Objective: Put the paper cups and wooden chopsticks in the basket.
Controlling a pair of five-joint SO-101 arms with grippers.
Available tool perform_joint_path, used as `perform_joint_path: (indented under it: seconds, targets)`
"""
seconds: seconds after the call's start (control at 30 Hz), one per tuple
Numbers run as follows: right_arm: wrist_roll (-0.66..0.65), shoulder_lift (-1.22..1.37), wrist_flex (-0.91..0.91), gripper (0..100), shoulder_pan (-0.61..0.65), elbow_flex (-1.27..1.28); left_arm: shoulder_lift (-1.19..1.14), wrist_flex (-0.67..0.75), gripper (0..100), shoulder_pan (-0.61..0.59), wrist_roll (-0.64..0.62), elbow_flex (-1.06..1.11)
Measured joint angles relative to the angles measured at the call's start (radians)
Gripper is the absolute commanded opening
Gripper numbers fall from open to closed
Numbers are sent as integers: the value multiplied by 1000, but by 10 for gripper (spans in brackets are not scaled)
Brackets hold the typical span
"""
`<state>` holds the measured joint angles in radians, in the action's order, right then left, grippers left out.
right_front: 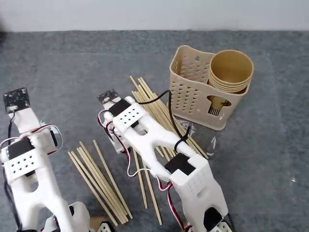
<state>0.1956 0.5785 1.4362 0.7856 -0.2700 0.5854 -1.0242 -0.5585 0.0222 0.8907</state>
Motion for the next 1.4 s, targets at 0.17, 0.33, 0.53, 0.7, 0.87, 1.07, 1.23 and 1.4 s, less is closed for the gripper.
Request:
perform_joint_path:
  seconds: [0.17, 0.33, 0.53, 0.7, 0.87, 1.07, 1.23, 1.4]
  targets:
    - [14, 61, -17, 186, 0, -5, 0, 5, 12, 0, 0, 5]
    - [17, 101, 6, 46, -29, -46, 0, 5, 12, 0, -3, 5]
    - [3, 112, 26, 7, -84, -48, 0, 5, 12, 3, -3, 35]
    - [-28, 123, 71, 8, -89, -89, 2, 46, 12, 31, -3, 87]
    - [-66, 80, 173, 8, -81, -157, 2, 64, 12, 32, -3, 97]
    - [-91, -37, 275, 8, -92, -247, 2, 64, 12, 32, -3, 107]
    - [-114, -120, 307, 8, -149, -356, 2, 64, 12, 32, -3, 107]
    - [-166, -222, 307, 8, -215, -503, 2, 64, 12, 32, -3, 107]
